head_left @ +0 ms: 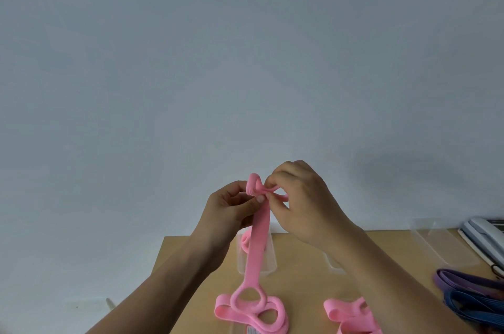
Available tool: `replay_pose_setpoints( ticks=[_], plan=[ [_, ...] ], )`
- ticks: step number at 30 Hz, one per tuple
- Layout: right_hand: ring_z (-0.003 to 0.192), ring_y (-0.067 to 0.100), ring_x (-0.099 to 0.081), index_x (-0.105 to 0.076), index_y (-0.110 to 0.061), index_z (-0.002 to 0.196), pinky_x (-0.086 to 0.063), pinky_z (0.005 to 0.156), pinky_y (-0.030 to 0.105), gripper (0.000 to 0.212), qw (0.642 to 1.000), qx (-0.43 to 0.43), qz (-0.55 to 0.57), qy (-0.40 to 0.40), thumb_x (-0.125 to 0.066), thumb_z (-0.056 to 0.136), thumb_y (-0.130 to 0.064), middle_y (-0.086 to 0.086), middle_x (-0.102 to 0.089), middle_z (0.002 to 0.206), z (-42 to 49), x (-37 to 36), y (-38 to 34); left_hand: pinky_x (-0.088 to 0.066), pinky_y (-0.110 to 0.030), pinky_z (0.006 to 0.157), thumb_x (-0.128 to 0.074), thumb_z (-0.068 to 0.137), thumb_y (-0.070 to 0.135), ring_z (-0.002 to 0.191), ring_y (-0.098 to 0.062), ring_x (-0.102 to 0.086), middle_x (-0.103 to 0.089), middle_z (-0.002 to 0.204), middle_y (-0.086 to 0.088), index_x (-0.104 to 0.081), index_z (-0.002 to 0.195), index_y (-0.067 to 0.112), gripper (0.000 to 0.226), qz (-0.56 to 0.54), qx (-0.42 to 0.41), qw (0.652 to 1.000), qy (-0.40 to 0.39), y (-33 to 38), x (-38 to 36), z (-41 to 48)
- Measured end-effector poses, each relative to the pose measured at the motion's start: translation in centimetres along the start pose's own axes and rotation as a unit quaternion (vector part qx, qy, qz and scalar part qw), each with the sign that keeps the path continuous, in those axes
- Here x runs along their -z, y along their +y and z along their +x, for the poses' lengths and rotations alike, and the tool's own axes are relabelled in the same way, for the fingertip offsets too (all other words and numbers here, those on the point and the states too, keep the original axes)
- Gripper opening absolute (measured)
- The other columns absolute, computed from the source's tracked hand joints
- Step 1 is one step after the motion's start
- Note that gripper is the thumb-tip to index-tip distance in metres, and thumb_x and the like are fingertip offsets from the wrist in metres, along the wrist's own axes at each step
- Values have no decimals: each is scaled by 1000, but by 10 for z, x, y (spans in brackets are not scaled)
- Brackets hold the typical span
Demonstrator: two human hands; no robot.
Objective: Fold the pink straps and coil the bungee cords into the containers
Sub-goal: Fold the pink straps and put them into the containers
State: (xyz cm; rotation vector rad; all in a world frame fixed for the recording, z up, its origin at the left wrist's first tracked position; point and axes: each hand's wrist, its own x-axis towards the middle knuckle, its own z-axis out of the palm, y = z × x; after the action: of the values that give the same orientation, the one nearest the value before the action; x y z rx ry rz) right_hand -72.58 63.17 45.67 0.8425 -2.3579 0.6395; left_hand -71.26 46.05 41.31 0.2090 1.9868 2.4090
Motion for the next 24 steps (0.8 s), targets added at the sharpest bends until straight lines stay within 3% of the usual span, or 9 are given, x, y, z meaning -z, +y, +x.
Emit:
replay_pose_setpoints(
  ticks=[5,11,14,18,20,24],
  plan=[
    [84,19,-60,-71,-9,91,-54,67,33,6,1000,-8,-2,16,-71,85,-7,0,-64,92,-7,-7,-2,-62,-33,80,-68,99,18,103,-31,-75,-79,111,-11,-79,113,21,18,15,19,999,-24,0,2,-3],
    [67,21,-60,-69,-6,90,-54,60,38,11,999,0,2,44,-67,84,3,2,-60,93,-12,-10,2,-62,-40,92,-52,97,2,107,-39,-73,-77,114,-18,-79,110,13,32,-37,48,998,-26,0,3,-1],
    [65,19,-56,-69,-7,86,-52,56,36,12,998,11,-16,58,-69,82,5,2,-60,90,-15,-12,3,-62,-43,90,-50,97,19,104,-39,-74,-75,117,-23,-80,107,6,34,-110,88,990,-4,2,3,0],
    [65,17,-54,-70,-7,84,-49,55,32,11,996,34,-31,73,-72,81,4,2,-61,86,-20,-15,5,-58,-43,94,-60,93,52,94,-30,-73,-77,109,-14,-78,107,8,51,-74,94,993,-16,1,2,0],
    [65,19,-54,-72,-6,83,-49,54,35,9,995,39,-32,82,-73,82,3,2,-62,83,-22,-17,6,-59,-42,95,-64,91,48,96,-29,-72,-75,103,-13,-76,109,4,49,-56,73,996,-19,0,2,0],
    [68,19,-56,-74,-6,86,-50,57,34,6,994,48,-25,97,-74,84,0,2,-64,83,-27,-22,7,-62,-41,93,-73,81,21,96,-29,-73,-74,96,-11,-76,112,7,34,-43,54,997,-18,-1,4,1]
  ],
)
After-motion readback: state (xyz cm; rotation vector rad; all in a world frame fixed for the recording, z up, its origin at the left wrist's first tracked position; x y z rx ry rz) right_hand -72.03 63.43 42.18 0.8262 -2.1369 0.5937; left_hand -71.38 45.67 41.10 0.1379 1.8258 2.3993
